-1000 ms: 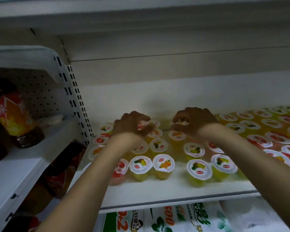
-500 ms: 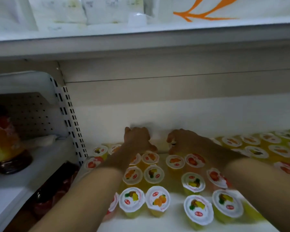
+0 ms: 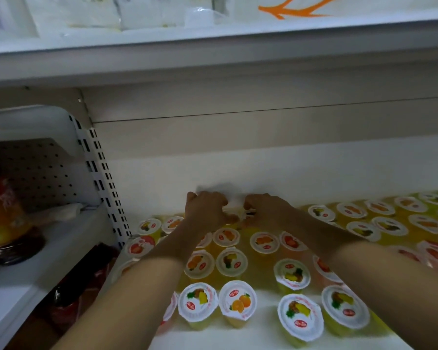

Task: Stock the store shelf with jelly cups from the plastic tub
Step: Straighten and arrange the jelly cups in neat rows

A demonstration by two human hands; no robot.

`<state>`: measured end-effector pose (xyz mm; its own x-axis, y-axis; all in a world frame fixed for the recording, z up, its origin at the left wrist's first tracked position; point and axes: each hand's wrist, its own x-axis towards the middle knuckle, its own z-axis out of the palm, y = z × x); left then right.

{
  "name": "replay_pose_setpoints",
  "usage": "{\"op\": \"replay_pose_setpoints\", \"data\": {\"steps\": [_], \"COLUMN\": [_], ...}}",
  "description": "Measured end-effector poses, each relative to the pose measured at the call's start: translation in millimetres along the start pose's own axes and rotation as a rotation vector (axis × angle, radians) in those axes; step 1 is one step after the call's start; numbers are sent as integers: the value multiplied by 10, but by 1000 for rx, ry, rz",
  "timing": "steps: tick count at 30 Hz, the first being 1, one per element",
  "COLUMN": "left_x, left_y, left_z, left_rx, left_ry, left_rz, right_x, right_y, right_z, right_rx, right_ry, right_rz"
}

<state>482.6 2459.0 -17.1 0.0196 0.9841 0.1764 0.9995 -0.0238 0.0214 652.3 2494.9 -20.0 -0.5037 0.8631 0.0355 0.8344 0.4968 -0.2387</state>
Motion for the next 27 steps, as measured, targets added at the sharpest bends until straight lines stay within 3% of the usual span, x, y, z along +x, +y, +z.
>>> {"op": "replay_pose_setpoints", "data": {"steps": [4, 7, 10, 18, 27], "left_x": [-298, -543, -644, -660, -686], "left_y": [-16, -32, 6, 67, 92], "left_z": [-142, -171, -124, -61, -11], "left_rx": [-15, -29, -16, -61, -44], "left_ry": [142, 73, 33, 79, 154], "left_rz": [72, 107, 97, 55, 12], "right_x": [-323, -674, -821, -685, -629], "right_y": [-23, -22, -29, 35, -6], "right_z": [-256, -395, -305, -6, 41], "right_rx": [-27, -28, -174, -12, -24], "right_ry": [86, -89, -130, 3, 68], "right_rz": [-74, -131, -151, -164, -135]}}
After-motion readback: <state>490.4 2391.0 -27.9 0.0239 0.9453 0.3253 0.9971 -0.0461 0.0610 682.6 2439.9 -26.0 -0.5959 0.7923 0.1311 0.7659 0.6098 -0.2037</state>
